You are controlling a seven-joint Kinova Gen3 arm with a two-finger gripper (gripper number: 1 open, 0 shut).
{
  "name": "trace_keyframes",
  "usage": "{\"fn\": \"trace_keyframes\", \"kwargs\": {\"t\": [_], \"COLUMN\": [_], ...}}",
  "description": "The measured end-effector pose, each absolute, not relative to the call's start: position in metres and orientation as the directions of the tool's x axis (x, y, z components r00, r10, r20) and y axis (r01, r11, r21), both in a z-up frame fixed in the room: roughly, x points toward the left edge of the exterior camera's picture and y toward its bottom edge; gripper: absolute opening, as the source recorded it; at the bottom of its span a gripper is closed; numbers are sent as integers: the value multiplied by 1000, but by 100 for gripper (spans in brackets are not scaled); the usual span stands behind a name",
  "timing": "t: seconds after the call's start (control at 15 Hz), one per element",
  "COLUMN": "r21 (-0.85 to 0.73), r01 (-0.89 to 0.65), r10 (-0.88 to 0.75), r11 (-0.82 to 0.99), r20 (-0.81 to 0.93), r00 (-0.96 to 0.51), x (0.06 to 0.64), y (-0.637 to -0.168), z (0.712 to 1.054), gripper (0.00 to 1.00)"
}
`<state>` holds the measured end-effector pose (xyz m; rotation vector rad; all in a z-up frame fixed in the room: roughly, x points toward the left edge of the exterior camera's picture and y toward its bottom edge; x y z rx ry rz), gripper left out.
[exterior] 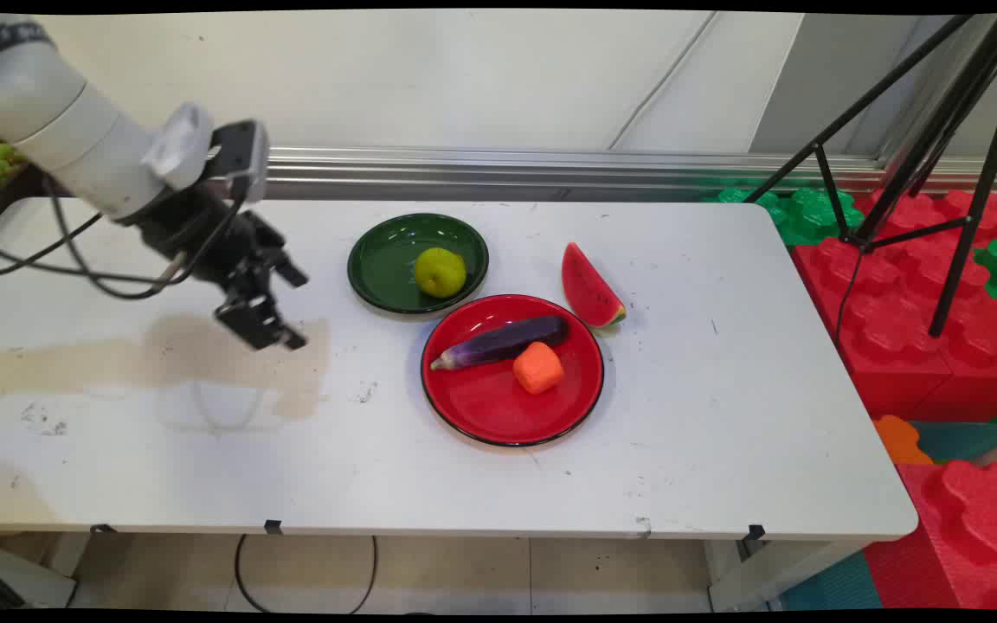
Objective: Pick up the eggplant from the red plate
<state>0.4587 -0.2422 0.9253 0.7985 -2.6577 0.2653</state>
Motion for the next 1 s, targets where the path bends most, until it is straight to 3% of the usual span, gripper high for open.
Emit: {"fn": "trace_keyframes", "kwargs": {"t": [0.53, 1.0], "r21": [-97, -100], "r01": [-602, -632], "r10": [-497, -534], "r11": [792, 769], "r20": [469, 442], "r00": [-730, -720], "x": [409, 353], "y": [-275, -314], "z": [942, 912], "gripper": [100, 100]}}
